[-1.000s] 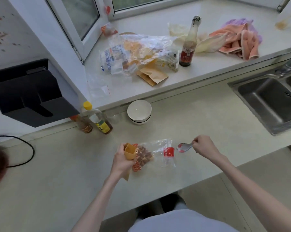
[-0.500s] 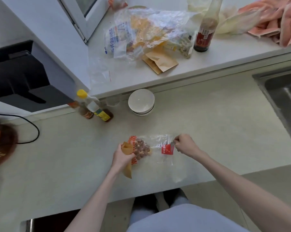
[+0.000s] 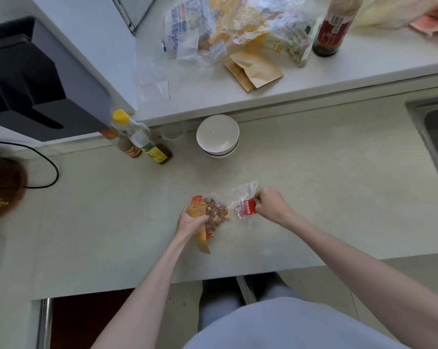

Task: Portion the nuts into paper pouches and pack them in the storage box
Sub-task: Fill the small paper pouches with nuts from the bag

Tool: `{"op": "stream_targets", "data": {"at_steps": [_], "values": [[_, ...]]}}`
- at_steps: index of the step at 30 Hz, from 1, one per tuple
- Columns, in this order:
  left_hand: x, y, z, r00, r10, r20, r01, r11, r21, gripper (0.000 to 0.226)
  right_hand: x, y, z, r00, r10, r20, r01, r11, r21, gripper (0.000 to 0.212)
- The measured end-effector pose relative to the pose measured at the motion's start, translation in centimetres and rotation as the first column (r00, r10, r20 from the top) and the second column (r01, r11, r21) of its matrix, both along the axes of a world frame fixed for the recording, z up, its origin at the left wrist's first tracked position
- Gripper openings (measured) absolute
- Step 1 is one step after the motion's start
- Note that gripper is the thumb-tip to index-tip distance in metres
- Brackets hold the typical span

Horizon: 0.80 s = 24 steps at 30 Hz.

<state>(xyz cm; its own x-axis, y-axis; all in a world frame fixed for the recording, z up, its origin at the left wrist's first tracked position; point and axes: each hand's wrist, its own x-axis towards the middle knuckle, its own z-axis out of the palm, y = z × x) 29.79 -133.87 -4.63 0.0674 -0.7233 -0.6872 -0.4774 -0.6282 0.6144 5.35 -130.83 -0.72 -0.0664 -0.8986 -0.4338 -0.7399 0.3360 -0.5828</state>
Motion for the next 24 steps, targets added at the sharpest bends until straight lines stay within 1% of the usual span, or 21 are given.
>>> {"op": "stream_targets", "data": {"at_steps": [2,4,7,10,12,14,16,20,22,24], "values": [[0.2,0.0,-0.2,0.999,0.018,-0.029,-0.017,1.000,0.026,0.048,0.4,0.0,-0.2,0.999,0.018,0.036,-0.017,1.000,-0.013,0.032],[0.3,0.0,-0.5,0.999,0.022,-0.049,-0.020,0.999,0.050,0.051,0.9,-0.2,-0.7,0.999,0.033,0.033,-0.032,0.999,-0.010,0.025],[0.3,-0.2,-0.5,0.998,0.024,-0.061,-0.022,0.999,0.030,0.046,1.2,-0.7,-1.0,1.000,-0.004,-0.003,0.004,1.000,-0.027,0.038],[0.3,-0.3,-0.5,0.998,0.028,-0.056,-0.026,0.999,0.028,0.044,1.4,-1.1,-1.0,1.000,0.018,-0.002,-0.018,0.999,-0.027,0.033],[0.3,-0.4,-0.5,0.998,0.016,-0.067,-0.013,0.999,0.040,0.044,1.5,-1.3,-1.4,1.000,0.012,-0.020,-0.012,1.000,-0.002,0.035],[0.3,-0.5,-0.6,0.997,0.008,-0.080,-0.005,0.999,0.047,0.043,1.6,-1.4,-2.2,1.000,0.013,-0.020,-0.012,0.998,0.058,0.027],[0.1,-0.5,-0.6,0.995,0.019,-0.102,-0.014,0.999,0.051,0.039,1.9,-1.3,-2.7,1.000,-0.001,0.017,-0.001,0.996,0.093,0.022],[0.1,-0.3,-0.4,0.992,0.029,-0.125,-0.020,0.997,0.072,0.037,2.6,-1.1,-3.3,0.998,-0.034,0.060,0.028,0.995,0.099,0.020],[0.3,-0.2,-0.3,0.989,0.035,-0.142,-0.025,0.997,0.071,0.037,2.6,-1.3,-3.4,0.990,-0.076,0.115,0.063,0.991,0.115,0.024],[0.5,-0.2,-0.3,0.989,0.024,-0.147,-0.014,0.998,0.064,0.032,2.4,-1.3,-3.5,0.970,-0.162,0.180,0.134,0.978,0.158,0.029]]}}
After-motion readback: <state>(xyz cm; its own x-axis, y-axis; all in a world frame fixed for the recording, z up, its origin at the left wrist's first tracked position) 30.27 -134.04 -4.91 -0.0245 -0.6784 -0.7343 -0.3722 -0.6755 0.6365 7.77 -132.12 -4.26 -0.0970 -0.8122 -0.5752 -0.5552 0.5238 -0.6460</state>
